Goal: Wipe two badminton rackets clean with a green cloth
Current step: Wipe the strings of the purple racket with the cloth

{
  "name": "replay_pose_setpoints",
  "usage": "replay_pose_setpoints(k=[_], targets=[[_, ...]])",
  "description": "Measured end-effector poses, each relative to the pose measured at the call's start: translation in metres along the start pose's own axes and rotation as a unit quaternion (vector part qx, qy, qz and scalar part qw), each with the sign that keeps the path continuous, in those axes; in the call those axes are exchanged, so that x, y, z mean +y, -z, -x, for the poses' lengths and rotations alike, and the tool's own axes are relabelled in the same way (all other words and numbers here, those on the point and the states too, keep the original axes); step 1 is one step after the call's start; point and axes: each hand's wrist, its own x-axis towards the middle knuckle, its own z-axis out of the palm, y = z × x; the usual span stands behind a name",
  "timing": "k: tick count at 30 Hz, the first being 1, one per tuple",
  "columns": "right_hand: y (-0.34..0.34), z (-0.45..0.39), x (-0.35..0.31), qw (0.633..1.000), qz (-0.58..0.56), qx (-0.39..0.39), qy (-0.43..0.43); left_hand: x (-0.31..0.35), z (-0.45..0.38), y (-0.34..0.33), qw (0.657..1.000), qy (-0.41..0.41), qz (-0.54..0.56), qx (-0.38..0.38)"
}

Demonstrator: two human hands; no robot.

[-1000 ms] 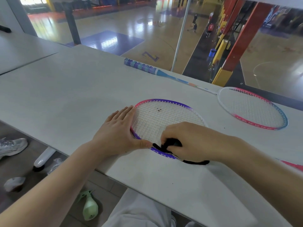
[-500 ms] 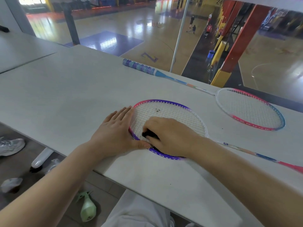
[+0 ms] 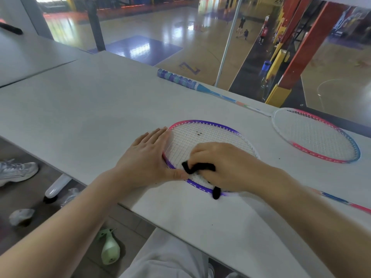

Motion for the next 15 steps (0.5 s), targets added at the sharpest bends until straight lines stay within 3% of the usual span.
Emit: replay_pose_setpoints(k=[10, 15], targets=[[0.004, 0.099, 0.031, 0.998, 0.029, 0.015, -0.060, -0.004, -0.001, 0.000, 1.000, -0.005, -0.001, -0.013], [-0.010, 0.084, 0.024, 0.996, 0.076, 0.050, -0.004, -0.001, 0.000, 0.001, 1.000, -0.003, 0.006, -0.010]])
